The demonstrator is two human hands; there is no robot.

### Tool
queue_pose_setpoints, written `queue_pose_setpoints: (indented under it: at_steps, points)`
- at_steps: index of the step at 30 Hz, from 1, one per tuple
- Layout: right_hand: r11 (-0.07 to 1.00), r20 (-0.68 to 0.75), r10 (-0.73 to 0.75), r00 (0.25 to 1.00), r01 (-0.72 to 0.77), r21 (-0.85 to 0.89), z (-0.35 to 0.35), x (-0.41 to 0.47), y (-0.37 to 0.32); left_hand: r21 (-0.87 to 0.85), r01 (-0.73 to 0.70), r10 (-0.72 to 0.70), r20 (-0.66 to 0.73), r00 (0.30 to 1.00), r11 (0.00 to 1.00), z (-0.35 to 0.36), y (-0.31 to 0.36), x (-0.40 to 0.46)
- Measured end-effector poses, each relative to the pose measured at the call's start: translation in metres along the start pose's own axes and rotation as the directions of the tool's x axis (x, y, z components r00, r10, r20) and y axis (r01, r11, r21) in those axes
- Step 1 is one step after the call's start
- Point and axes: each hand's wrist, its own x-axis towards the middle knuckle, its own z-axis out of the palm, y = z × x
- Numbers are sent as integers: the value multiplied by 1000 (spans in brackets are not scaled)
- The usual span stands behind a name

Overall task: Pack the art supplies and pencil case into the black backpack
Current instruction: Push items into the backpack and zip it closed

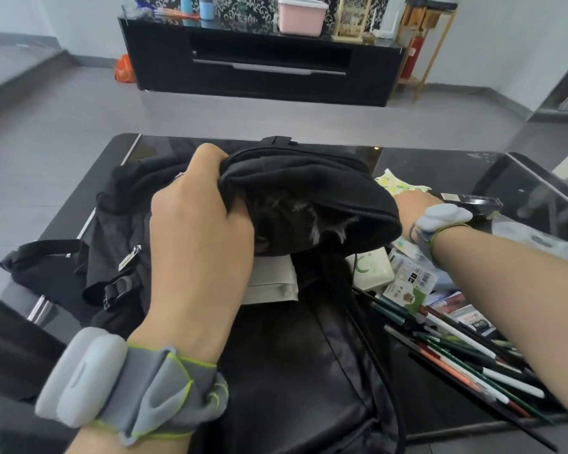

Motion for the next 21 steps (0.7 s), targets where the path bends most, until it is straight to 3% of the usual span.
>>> queue_pose_setpoints:
  at_steps: [4, 7, 9, 11, 14, 16, 18, 20, 21]
  points:
    - [1000, -320, -7, 947, 8, 0, -6, -21, -3, -1, -46, 46, -19, 999, 999, -10, 5, -2]
    - [992, -623, -5, 782, 84, 97, -36, -65, -11, -5, -111, 111, -24, 994, 994, -19, 9, 0]
    - [973, -729, -40, 684, 193, 129, -51, -111, -16, -4, -134, 133, -22, 991, 991, -24, 11, 2]
    - [956, -738, -69, 672, 256, 143, -60, -172, -30, -19, -161, 160, -25, 987, 987, -31, 14, 1]
    - [890, -685, -43, 727, 340, 305, -63, -258, -59, -26, -195, 195, -17, 981, 980, -41, 18, -6]
    - [783, -565, 16, 825, 341, 520, -55, -280, -81, -25, -208, 208, -12, 978, 978, -44, 19, -10]
    - [587, -436, 32, 899, 336, 737, -48, -288, -109, -28, -222, 222, 0, 975, 975, -47, 19, -13]
    - [422, -443, 87, 892, 369, 828, -51, -284, -142, -28, -231, 231, 19, 973, 973, -49, 18, -14]
    - [461, -509, 130, 851, 403, 791, -49, -271, -158, -27, -235, 236, 26, 971, 972, -50, 18, -14]
